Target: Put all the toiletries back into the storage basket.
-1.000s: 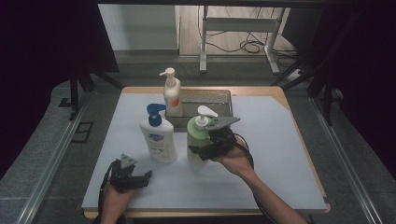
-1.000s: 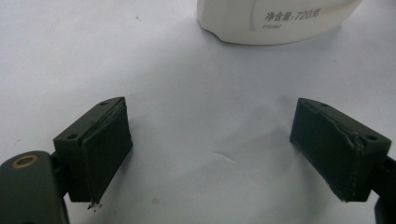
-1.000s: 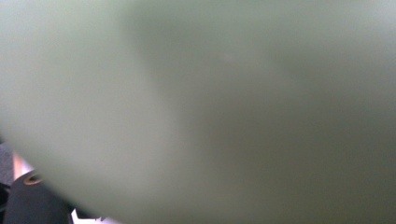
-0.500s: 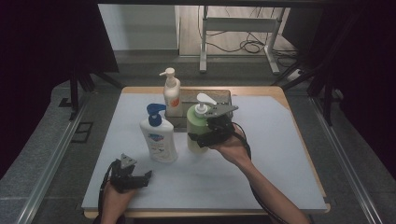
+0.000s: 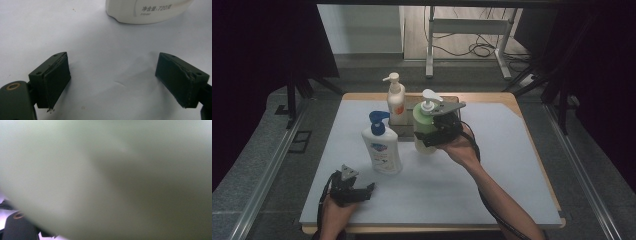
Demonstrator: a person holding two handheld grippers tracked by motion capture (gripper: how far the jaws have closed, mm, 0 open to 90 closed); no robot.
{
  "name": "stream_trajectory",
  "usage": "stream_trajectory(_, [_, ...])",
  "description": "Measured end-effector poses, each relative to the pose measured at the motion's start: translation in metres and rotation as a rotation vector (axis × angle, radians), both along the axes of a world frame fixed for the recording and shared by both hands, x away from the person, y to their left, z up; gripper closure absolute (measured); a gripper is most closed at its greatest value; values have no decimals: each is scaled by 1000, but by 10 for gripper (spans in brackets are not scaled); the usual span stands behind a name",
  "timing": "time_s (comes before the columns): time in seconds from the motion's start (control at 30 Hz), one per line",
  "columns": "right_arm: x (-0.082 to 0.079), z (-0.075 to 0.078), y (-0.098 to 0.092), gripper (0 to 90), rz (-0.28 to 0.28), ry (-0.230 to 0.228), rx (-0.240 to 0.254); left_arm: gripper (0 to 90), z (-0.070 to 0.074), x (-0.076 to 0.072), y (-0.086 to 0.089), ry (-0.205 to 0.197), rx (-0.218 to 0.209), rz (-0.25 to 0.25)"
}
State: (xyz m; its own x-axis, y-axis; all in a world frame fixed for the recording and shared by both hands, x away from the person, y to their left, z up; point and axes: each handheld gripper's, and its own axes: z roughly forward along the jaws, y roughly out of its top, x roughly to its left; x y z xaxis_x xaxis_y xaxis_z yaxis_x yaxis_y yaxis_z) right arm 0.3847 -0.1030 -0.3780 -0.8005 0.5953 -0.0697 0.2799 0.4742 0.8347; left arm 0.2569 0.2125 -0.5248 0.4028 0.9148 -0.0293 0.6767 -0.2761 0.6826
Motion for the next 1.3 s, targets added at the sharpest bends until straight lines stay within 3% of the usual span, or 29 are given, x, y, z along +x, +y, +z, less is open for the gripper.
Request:
stream_trajectory(0.97, [44, 20, 11, 122, -94, -6, 1, 118, 0, 0, 0, 1, -2, 2])
stream_trajectory(1.3, [60, 19, 16, 121, -125, -8, 5, 118, 0, 0, 0, 1, -2, 2])
